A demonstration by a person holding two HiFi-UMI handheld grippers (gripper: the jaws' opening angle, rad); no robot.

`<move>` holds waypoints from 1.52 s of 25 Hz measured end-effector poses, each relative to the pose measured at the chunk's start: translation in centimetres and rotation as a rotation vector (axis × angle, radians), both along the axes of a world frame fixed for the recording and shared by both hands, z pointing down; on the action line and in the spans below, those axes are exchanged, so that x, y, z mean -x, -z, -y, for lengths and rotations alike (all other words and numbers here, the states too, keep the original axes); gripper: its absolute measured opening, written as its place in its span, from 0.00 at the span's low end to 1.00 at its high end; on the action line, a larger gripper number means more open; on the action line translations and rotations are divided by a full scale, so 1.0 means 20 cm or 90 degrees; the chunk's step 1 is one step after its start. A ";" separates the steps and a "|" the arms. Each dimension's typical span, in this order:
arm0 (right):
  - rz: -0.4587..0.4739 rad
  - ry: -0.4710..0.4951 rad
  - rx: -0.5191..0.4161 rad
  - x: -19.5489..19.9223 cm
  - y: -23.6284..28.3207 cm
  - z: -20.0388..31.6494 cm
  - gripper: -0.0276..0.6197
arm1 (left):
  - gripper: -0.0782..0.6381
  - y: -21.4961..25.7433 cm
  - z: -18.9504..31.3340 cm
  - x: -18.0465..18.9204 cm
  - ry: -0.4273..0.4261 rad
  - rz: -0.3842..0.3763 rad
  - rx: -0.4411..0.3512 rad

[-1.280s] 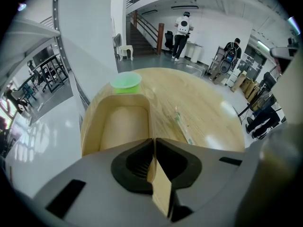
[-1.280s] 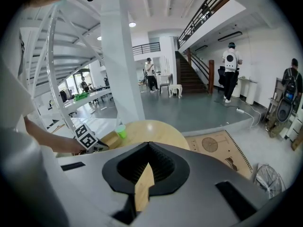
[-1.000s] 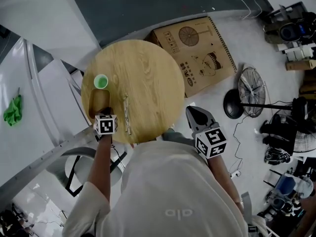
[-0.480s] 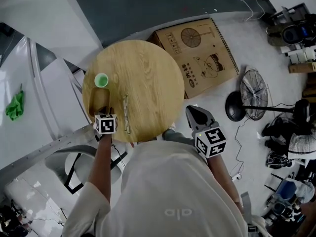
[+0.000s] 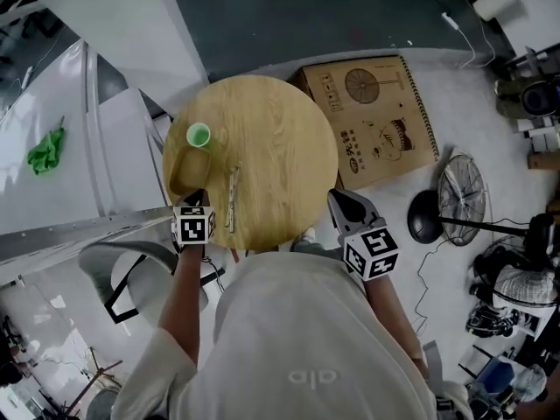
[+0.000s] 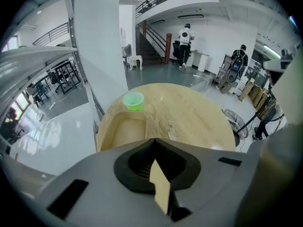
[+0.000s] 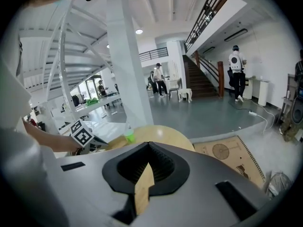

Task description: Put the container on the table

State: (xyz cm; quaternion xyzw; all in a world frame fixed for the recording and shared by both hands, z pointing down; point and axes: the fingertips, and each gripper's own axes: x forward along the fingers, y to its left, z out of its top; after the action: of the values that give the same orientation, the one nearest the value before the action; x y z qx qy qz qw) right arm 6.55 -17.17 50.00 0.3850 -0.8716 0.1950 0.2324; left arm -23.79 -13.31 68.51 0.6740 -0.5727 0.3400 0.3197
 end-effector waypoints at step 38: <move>0.201 0.367 -0.162 0.52 0.76 -0.12 0.08 | 0.13 1.65 -0.31 -0.47 0.041 -0.108 -0.533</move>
State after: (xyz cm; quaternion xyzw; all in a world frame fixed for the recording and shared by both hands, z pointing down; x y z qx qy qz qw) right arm -3.81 -14.80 34.90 0.1139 -0.9870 0.0683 0.0907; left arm -14.33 -7.16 35.47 0.7528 -0.6538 0.0113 0.0750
